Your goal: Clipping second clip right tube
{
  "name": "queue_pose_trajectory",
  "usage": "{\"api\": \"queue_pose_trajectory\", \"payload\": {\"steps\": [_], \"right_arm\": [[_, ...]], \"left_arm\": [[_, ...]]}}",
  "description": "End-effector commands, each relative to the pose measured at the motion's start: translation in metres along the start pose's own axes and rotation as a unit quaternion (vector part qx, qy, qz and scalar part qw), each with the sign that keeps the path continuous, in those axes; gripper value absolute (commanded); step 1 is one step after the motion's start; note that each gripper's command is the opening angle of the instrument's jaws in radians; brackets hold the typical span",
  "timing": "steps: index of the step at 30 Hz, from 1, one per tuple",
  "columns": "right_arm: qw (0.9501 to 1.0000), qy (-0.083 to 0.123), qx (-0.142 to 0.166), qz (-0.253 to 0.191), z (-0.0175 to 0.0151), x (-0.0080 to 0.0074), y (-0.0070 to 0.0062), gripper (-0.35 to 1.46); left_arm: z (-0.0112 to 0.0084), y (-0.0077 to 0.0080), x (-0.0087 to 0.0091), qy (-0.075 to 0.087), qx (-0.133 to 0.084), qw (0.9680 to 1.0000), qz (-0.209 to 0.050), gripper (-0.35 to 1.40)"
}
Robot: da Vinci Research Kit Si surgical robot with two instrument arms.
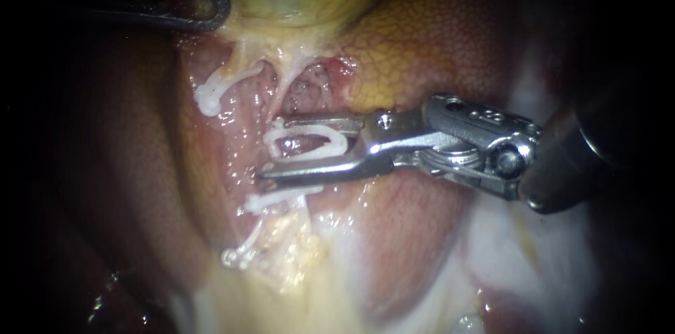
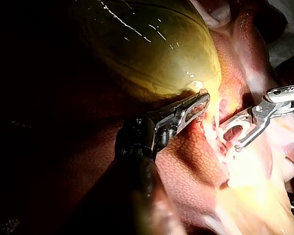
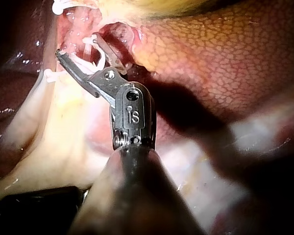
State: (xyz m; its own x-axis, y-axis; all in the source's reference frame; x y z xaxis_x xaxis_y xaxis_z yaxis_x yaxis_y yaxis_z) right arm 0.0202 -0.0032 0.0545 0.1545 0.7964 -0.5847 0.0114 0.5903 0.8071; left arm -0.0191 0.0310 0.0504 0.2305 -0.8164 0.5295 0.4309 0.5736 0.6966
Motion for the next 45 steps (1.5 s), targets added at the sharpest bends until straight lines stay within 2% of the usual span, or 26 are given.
{"api": "queue_pose_trajectory", "payload": {"steps": [1,9,17,21,29,36,42,45], "right_arm": [[1.0,0.0,0.0,0.0,0.0,0.0,-0.0001,0.44],[1.0,-0.001,0.004,-0.008,-0.0007,0.0003,-0.0013,0.45],[0.9998,-0.005,0.016,-0.014,-0.004,0.0008,-0.0033,0.46],[0.9997,-0.007,0.019,-0.014,-0.0058,0.0007,-0.0036,0.45],[0.9998,-0.008,0.006,-0.017,-0.0067,-0.0003,-0.0019,0.45],[0.9995,-0.019,-0.002,-0.024,-0.0058,-0.0023,0.0003,0.45],[0.9994,-0.018,-0.007,-0.029,-0.0045,-0.003,0.0018,0.46],[0.9995,-0.019,-0.003,-0.027,-0.0038,-0.003,0.002,0.46]], "left_arm": [[0.0,0.0,0.0,0.0,0.0,1.0,0.0,-0.35],[0.0,0.0,0.0,0.0,0.0,1.0,0.0,-0.35],[0.0,0.0,0.0,0.0,0.0,1.0,0.0,-0.35],[0.0,0.0,0.0,0.0,0.0,1.0,0.0,-0.35],[0.0,0.0,0.0,0.0,0.0,1.0,0.0,-0.35],[0.0001,0.0001,0.0001,0.0,0.0,1.0,0.0,-0.35],[0.0001,0.0002,0.0002,0.0,0.0,1.0,0.001,-0.35],[0.0001,0.0002,0.0002,0.0,0.0,1.0,0.001,-0.35]]}}
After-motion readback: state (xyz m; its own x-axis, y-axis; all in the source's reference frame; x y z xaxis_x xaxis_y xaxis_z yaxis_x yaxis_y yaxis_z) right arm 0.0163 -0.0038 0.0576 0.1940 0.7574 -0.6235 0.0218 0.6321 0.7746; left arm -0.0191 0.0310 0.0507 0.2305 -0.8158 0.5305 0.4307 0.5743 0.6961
